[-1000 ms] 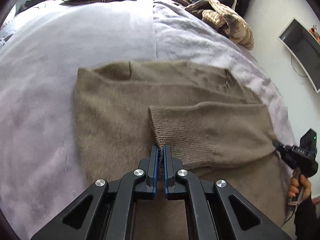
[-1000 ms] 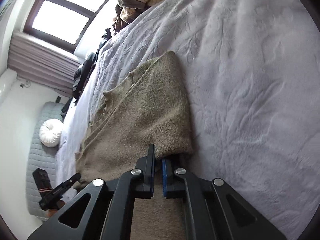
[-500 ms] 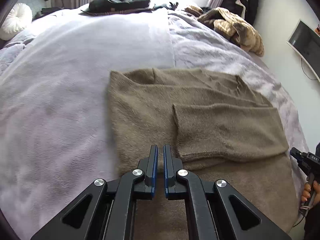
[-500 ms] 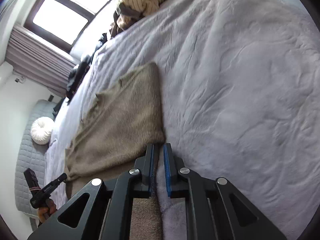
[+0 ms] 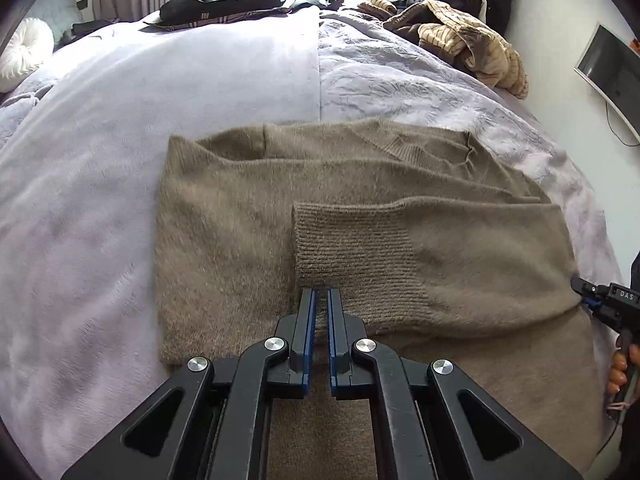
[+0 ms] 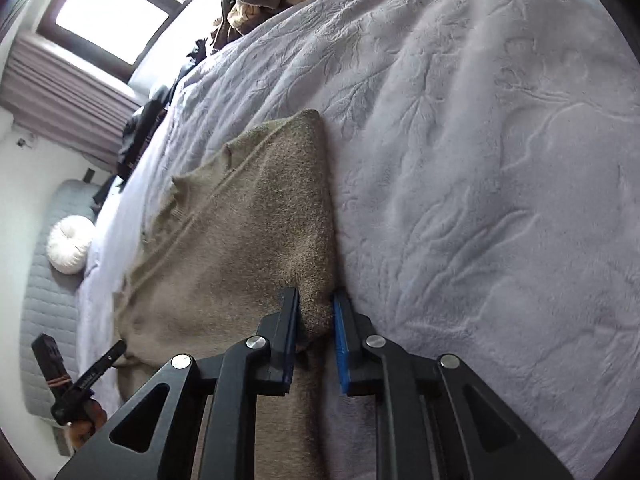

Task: Fold small clothes
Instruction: 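Press the folded sleeve flat with the left gripper while the right gripper releases and withdraws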

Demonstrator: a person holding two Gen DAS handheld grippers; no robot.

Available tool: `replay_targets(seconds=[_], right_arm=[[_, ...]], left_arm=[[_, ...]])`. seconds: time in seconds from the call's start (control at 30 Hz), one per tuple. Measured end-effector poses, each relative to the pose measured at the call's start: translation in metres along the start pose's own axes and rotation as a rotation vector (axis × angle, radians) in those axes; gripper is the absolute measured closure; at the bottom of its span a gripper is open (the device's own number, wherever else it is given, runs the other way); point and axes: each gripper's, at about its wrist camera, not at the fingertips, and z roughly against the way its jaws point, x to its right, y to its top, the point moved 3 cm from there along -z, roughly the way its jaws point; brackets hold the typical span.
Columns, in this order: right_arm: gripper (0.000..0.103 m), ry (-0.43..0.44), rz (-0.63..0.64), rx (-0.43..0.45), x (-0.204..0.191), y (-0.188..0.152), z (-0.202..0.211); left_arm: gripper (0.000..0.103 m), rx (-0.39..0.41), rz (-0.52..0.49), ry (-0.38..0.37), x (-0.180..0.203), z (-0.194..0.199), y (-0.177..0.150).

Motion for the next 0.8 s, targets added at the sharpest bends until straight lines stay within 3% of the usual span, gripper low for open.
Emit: replay_targets(seconds=[0.13,0.5,0.73,0.8], right_arm=[[0.086,0.042,-0.042,0.022,0.007,-0.005,0.005],[0.082,0.003,-0.043,0.058,0.006,-0.033,0.046],[0.081,0.002,-0.035,0.041,-0.001,-0.047,0.051],[0.077,0.001,-0.027,0.037,-0.004,-0.051,0.052]], left_arm=[[0.096,0.005,-0.032,0.023,0.003,0.005,-0.004],[0.096,0.001,-0.023,0.042,0.004,0.012,-0.011],[0.096,-0.016,-0.025,0.066,0.007,0.02,-0.023],[0.096,-0.02,-0.024,0.079,0.007,0.022,-0.027]])
